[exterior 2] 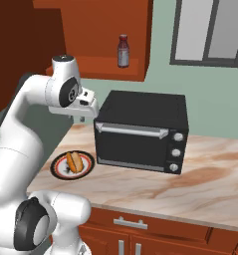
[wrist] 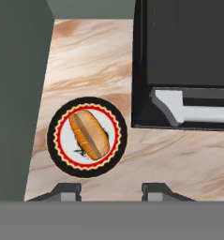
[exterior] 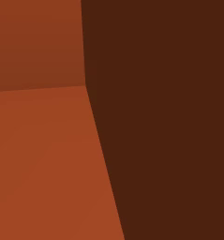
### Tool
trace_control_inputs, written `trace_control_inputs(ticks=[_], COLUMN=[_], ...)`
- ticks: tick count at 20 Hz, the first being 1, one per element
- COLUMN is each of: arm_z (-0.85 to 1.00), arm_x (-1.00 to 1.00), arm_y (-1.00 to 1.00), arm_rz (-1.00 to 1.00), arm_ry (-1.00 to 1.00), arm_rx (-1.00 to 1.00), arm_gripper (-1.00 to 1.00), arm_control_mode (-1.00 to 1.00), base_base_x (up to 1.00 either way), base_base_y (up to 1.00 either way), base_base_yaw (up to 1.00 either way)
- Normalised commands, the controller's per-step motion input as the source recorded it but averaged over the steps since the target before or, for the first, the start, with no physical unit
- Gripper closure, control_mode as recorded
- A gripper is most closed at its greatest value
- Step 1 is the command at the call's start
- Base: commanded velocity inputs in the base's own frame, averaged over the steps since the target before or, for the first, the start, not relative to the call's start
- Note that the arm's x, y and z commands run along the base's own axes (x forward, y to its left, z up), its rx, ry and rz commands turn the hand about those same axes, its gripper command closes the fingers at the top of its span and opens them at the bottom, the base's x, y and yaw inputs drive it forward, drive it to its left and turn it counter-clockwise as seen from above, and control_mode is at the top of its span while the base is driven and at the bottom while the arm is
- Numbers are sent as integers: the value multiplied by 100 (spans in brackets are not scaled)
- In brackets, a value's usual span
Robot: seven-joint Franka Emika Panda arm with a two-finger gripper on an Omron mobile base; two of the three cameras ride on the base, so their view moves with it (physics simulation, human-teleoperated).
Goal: Move the hot dog bun to the plate on the dining table and place the condiment next to that plate. Then navigate to the fridge and take the sausage and place it on the plate as well.
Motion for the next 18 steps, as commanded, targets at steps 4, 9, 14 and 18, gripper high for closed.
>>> trace_control_inputs(ticks=[4, 9, 14, 18], arm_z=[-3, -71, -75, -71], arm_x=[-29, -51, 4, 36], arm_y=[0, 6, 40, 64], arm_rz=[-1, -6, 0, 4], arm_ry=[0, 1, 2, 13], arm_rx=[3, 3, -20, -18], arm_gripper=[-100, -100, -100, -100], arm_control_mode=[-100, -100, -100, -100], base_base_x=[0, 0, 0, 0], base_base_y=[0, 0, 0, 0], base_base_yaw=[0, 0, 0, 0])
